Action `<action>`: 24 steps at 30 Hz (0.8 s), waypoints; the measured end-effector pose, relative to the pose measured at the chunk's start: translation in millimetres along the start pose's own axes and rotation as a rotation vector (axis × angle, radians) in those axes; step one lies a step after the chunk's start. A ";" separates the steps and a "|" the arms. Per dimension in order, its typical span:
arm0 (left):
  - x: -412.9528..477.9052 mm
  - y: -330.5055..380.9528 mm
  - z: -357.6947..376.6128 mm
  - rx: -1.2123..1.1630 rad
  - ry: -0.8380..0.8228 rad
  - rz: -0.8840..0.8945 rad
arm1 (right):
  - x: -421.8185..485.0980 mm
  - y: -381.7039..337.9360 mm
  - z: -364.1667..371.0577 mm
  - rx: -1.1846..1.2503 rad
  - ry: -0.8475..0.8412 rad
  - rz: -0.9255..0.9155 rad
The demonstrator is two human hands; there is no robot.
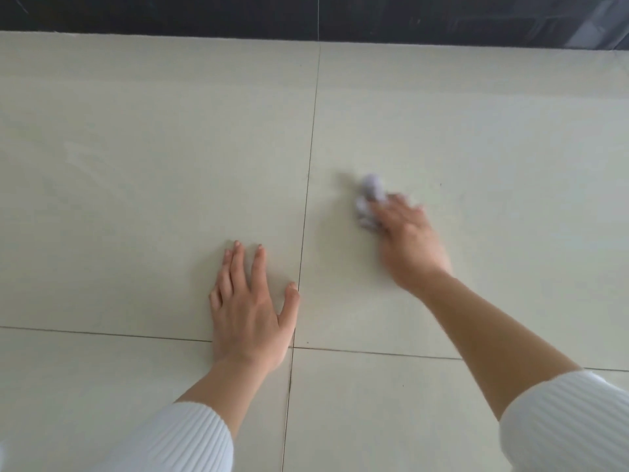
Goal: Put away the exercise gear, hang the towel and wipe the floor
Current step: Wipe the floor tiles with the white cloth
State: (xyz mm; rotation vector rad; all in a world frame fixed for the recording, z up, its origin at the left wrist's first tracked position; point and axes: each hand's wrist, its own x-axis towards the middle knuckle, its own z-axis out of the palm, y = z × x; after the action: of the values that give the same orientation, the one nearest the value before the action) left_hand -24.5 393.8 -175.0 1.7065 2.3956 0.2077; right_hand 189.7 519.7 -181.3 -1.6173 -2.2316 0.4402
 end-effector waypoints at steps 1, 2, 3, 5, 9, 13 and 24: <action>-0.3 0.0 0.3 0.002 -0.005 -0.001 | 0.1 20.5 -8.5 -0.031 0.093 0.165; -0.2 0.1 0.6 0.002 -0.009 0.000 | 0.7 37.0 -17.9 -0.065 0.154 0.342; 0.3 0.2 0.8 0.000 -0.010 0.001 | 3.4 48.2 -25.8 -0.091 0.188 0.500; 0.8 0.3 1.7 0.002 -0.012 0.000 | 16.9 55.0 -38.2 -0.068 0.219 0.730; 1.6 -0.5 3.1 0.007 -0.005 0.000 | 66.3 28.8 -25.5 -0.021 0.204 0.679; 3.0 -1.8 4.8 0.010 0.001 0.003 | 84.1 -45.5 23.6 0.112 0.016 0.203; 1.8 -3.0 1.1 -0.072 0.000 0.028 | -21.6 -90.7 25.8 0.180 -0.266 -0.186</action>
State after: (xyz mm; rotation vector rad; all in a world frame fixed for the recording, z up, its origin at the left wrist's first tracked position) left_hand -27.6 394.5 -176.9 1.7087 2.3359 0.2947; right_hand 107.6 470.8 -166.2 -1.3102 -2.4242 0.8191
